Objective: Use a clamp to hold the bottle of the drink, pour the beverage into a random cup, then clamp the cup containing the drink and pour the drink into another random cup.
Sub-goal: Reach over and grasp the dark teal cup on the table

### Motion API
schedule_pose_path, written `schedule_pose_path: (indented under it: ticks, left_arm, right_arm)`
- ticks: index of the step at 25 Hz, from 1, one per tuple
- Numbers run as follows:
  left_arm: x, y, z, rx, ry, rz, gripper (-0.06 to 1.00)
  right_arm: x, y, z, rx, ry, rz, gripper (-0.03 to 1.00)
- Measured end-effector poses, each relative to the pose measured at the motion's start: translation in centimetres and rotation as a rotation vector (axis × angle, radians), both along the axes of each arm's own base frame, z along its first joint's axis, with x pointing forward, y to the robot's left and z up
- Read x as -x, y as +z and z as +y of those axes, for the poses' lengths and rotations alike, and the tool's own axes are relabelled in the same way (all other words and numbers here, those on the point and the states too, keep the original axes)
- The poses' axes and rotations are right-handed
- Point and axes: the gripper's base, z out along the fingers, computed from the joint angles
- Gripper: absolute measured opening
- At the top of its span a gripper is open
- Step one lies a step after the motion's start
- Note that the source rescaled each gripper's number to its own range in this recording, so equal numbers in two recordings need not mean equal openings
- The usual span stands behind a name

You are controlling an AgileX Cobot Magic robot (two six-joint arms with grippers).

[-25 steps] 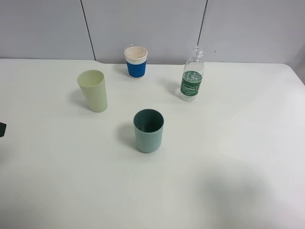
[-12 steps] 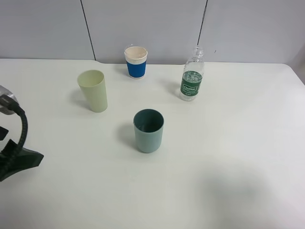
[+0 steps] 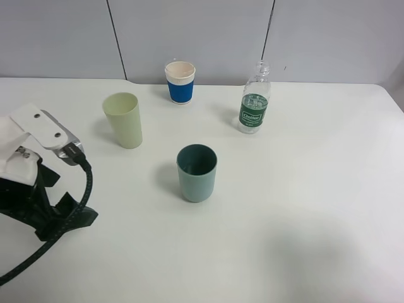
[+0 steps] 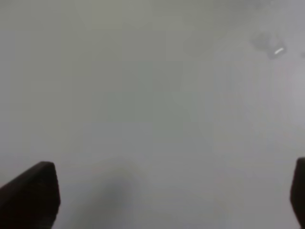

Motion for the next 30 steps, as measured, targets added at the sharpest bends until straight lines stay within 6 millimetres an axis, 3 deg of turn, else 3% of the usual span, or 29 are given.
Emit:
schedule_pose_path:
  ticks: [11,30]
  left_arm:
    - [-0.4,-3.3,-3.0,0.056,-0.046,-0.142,0.96]
    - [-1.2,-6.5,-3.1,0.011,-0.049,-0.229,0.96]
  right_arm:
    - [0.0,0.0,0.0,0.000,0.000,0.000,0.66]
    - [0.0,0.0,0.0,0.000,0.000,0.000,0.66]
